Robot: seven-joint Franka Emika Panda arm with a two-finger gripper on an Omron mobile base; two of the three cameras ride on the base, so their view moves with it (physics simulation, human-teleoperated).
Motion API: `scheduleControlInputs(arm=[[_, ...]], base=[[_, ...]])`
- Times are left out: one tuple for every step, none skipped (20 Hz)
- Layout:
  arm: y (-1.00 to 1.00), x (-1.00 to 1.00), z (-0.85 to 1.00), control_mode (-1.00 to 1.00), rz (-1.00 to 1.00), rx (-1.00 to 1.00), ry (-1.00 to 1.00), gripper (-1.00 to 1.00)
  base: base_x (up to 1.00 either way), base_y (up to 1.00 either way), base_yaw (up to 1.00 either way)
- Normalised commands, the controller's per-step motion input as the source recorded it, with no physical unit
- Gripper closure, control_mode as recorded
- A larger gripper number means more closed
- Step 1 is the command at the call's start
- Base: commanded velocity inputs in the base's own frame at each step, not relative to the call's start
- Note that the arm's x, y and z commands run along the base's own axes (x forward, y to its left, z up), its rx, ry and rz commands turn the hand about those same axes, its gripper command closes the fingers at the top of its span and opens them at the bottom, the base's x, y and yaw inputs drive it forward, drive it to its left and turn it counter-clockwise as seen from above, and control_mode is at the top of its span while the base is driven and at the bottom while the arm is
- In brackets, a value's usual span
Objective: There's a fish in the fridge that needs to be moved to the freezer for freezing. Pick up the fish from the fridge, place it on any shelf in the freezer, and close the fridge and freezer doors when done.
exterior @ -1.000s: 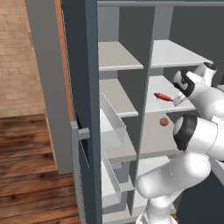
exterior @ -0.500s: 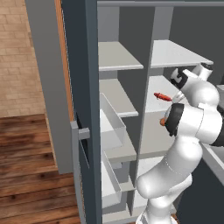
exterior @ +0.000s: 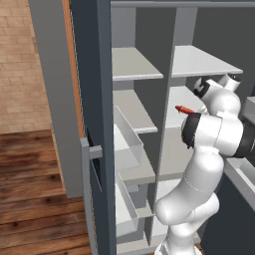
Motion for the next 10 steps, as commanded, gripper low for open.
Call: scheduleControlInputs(arm=[[0.00,0.14,-0.21,-1.00,0.00,0.00,0.00,-1.00],[0.00,0.17,-0.21,-1.00,0.00,0.00,-0.01,-1.00],[0.00,0.21,-0.21,-1.00,0.00,0.00,-0.02,-1.00],[0.00,0.24,-0.27,-1.00,0.00,0.00,-0.01,-1.00],[0.00,0.24,-0.29,-1.00,0.00,0.00,-0.01,-1.00],[0.00,0.28,-0.28,-1.00,0.00,0.00,-0.03,-1.00],[0.00,0.30,-0.24,-1.00,0.00,0.00,-0.01,-1.00],[-0.07,0.25,-0.19,-1.00,0.01,0.00,-0.02,-1.00],[-0.06,0.24,-0.22,-1.00,0.01,0.00,-0.01,-1.00],[0.00,0.27,-0.19,-1.00,0.01,0.00,-0.03,-1.00]], base=[[0.00,0.00,0.00],[0.00,0.00,0.00],[0.00,0.00,0.00],[0.00,0.00,0.00],[0.00,0.00,0.00],[0.00,0.00,0.00],[0.00,0.00,0.00],[0.00,0.00,0.00],[0.00,0.00,0.00],[0.00,0.00,0.00]])
